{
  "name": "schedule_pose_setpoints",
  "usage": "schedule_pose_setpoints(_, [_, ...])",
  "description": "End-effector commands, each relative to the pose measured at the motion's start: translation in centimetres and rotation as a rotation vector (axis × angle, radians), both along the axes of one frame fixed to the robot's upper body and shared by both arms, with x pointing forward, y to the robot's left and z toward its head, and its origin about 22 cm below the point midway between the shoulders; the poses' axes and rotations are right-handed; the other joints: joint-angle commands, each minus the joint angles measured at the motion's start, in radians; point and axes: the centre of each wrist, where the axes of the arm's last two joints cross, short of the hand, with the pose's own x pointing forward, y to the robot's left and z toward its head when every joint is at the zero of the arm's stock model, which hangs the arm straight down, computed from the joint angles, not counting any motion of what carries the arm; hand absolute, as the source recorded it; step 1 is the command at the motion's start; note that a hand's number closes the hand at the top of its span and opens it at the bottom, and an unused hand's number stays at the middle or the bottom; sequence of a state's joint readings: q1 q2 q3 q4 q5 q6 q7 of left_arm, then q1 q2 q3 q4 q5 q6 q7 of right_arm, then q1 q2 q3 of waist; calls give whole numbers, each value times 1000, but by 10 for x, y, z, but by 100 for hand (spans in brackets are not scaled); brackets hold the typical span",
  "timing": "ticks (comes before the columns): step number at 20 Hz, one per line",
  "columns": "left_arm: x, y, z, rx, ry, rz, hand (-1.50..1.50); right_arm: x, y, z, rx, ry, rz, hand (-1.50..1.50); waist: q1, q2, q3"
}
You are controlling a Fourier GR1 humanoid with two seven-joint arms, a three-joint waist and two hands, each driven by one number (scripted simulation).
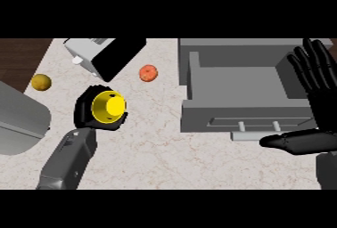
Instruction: Pick up the cup, place it into the drawer and close the drawer
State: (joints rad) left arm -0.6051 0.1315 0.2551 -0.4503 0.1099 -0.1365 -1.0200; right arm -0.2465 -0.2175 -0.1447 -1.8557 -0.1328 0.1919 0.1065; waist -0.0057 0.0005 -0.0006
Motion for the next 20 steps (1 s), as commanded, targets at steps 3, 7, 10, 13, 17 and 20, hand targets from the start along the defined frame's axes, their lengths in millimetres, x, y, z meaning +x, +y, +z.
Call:
schedule_pose_setpoints(3, [37, -62, 59, 4, -118, -115, 150, 4, -8, 22, -8, -12, -17, -150, 17, -9, 2])
schedule_pose_setpoints(7, [60, -97, 118, 31, -132, -216, 150, 2, -6, -9, 0, 12, -26, -150, 17, -8, 2])
schedule_pose_setpoints(10, [66, -126, 153, 47, -145, -227, 150, 2, 9, 2, -15, 3, -30, -150, 6, -6, 1])
schedule_pose_setpoints(13, [66, -147, 185, 86, -129, -220, 150, -1, -14, -4, -1, -6, -21, -150, 2, -5, 1])
schedule_pose_setpoints(17, [72, -176, 231, 113, -112, -228, 150, 0, -5, 2, -32, -14, -22, -150, -6, -3, 1])
schedule_pose_setpoints(20, [85, -191, 259, 151, -87, -203, 150, -1, -20, -4, -7, -11, -37, -150, -14, 2, 1])
